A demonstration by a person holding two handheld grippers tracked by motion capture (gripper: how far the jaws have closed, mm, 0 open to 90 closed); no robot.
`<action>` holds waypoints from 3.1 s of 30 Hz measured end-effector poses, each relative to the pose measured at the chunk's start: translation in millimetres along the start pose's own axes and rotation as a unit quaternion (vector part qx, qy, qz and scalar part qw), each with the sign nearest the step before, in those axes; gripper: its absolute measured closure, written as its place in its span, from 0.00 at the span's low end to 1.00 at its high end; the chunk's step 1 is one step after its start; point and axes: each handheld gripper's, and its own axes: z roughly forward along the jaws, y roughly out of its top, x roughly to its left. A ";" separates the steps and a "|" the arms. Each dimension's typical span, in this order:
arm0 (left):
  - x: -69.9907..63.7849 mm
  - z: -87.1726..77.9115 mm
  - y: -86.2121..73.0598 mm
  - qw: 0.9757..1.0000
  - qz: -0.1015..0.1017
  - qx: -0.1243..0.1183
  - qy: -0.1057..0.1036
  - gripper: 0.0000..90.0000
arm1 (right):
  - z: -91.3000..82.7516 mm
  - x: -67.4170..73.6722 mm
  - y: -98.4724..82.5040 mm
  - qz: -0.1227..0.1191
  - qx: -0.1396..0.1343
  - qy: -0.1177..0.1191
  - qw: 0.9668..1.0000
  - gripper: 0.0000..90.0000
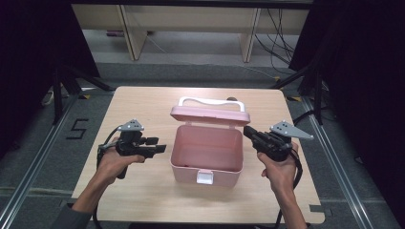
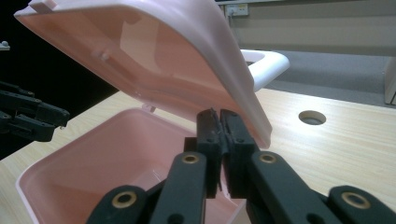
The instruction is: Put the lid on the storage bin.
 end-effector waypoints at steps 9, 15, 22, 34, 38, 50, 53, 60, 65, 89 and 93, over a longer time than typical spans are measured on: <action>-0.1 0.4 -1.4 1.000 -0.002 0.000 -0.001 0.56 | -6.9 0.3 -3.0 0.003 0.008 0.010 1.000 0.95; -0.1 -1.2 -1.0 1.000 -0.006 -0.003 -0.010 0.55 | -10.6 -2.5 -8.1 0.011 0.008 0.030 0.999 0.94; 0.7 -1.6 -1.9 1.000 -0.006 -0.005 -0.007 0.55 | -12.2 1.7 -9.6 0.014 0.010 0.041 0.999 0.92; 4.2 -4.6 -7.7 1.000 -0.007 0.002 -0.004 0.54 | -22.5 -4.8 -22.2 0.041 0.020 0.063 0.997 0.90; 3.7 -2.9 -8.0 1.000 -0.007 0.009 -0.010 0.54 | -22.7 -5.4 -30.8 0.059 0.024 0.073 0.995 0.90; -1.6 4.0 -12.8 1.000 -0.003 0.016 -0.021 0.53 | -20.5 -1.4 -46.5 0.056 0.047 0.088 0.993 0.88; -2.3 5.8 -14.3 0.999 -0.001 0.023 -0.026 0.53 | -20.9 -1.3 -48.3 0.047 0.052 0.083 0.994 0.87; -4.2 6.9 -16.5 0.999 -0.003 0.026 -0.028 0.53 | -25.6 -5.6 -53.3 0.049 0.054 0.078 0.994 0.83; -4.4 8.2 -18.7 0.999 0.001 0.031 -0.030 0.53 | -27.5 -9.0 -58.0 0.063 0.064 0.072 0.993 0.81; -4.4 7.4 -25.7 0.999 -0.003 0.027 -0.024 0.52 | -35.3 -14.8 -61.2 0.048 0.069 0.019 0.996 0.63; -4.9 7.2 -28.3 1.000 0.001 0.025 -0.019 0.50 | -37.2 -21.4 -65.2 0.039 0.063 -0.009 0.997 0.53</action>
